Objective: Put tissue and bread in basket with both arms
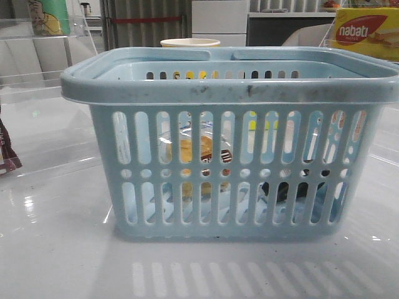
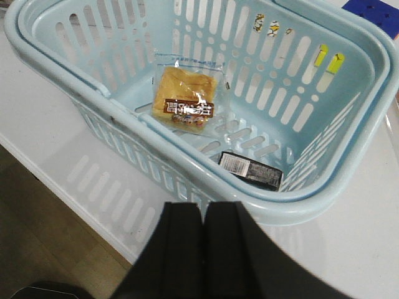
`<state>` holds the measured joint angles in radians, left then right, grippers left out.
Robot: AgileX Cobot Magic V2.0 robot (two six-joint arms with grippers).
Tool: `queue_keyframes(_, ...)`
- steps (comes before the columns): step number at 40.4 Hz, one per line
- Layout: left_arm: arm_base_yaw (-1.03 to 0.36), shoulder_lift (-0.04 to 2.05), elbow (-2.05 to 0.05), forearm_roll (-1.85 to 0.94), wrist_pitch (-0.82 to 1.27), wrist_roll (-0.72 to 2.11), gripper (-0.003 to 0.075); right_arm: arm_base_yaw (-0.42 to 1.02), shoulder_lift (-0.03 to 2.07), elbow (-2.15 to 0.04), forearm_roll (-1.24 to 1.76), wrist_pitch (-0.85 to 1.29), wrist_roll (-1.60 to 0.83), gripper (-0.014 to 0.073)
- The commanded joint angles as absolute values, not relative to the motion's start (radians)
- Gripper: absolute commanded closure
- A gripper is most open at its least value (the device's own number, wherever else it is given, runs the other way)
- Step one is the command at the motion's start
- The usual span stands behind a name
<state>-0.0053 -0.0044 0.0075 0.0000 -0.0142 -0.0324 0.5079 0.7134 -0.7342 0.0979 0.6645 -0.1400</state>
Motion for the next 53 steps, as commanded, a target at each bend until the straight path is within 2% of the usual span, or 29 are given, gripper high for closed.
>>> queue_keyframes(1, -0.013, -0.024, 0.013, 0.008, -0.115, -0.047, 0.0627, 0.508, 0.715, -0.761, 0.096, 0.592, -0.148, 0.0536)
queue_keyframes(44, -0.028, -0.022, 0.013, 0.008, -0.115, -0.047, 0.0627, 0.508, 0.696, -0.751, 0.096, 0.587, -0.148, 0.0536)
queue_keyframes(49, -0.027, -0.022, 0.013, 0.008, -0.115, -0.047, 0.0627, 0.428, 0.617, -0.693, 0.098, 0.539, -0.148, 0.0536)
queue_keyframes(53, -0.027, -0.022, 0.013, 0.008, -0.115, -0.047, 0.0627, 0.312, 0.506, -0.584, 0.094, 0.415, -0.148, 0.0536)
